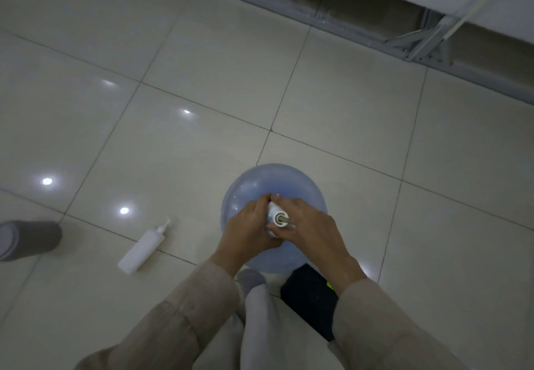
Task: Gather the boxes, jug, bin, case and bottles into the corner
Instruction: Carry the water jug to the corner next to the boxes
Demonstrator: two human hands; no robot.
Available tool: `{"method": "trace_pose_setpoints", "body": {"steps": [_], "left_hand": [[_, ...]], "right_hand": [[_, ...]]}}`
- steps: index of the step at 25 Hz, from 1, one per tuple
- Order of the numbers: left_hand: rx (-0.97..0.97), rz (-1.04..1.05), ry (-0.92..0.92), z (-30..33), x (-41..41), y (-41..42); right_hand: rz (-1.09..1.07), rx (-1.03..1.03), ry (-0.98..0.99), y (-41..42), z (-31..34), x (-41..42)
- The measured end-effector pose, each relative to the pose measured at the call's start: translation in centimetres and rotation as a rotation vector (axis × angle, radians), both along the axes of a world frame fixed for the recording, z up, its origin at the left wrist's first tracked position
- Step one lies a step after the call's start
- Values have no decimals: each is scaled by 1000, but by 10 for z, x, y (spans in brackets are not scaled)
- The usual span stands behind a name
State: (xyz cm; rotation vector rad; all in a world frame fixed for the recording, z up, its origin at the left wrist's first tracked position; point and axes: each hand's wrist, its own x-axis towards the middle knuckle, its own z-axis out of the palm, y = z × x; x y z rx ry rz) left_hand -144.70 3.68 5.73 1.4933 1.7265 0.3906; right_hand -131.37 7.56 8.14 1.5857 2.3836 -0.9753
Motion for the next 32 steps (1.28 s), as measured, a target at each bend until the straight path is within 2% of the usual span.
{"method": "trace_pose_setpoints", "body": {"steps": [7, 13, 16, 22, 25, 32], "left_hand": [[108, 383, 31, 37, -40, -68], [228, 524, 106, 76, -92, -143], [253, 675, 139, 96, -129, -205], [253, 1009, 259, 144, -194, -348], [223, 1190, 314, 189, -220, -435], [213, 1472, 421, 290, -265, -633]], "right_hand": [[376, 36, 24, -26, 37, -63], [661, 77, 91, -74, 78, -130], [836, 96, 96, -120, 99, -183], [1164, 88, 118, -249, 151, -296], [1317, 116, 161, -330, 193, -345], [1582, 108, 278, -534, 285, -437]]}}
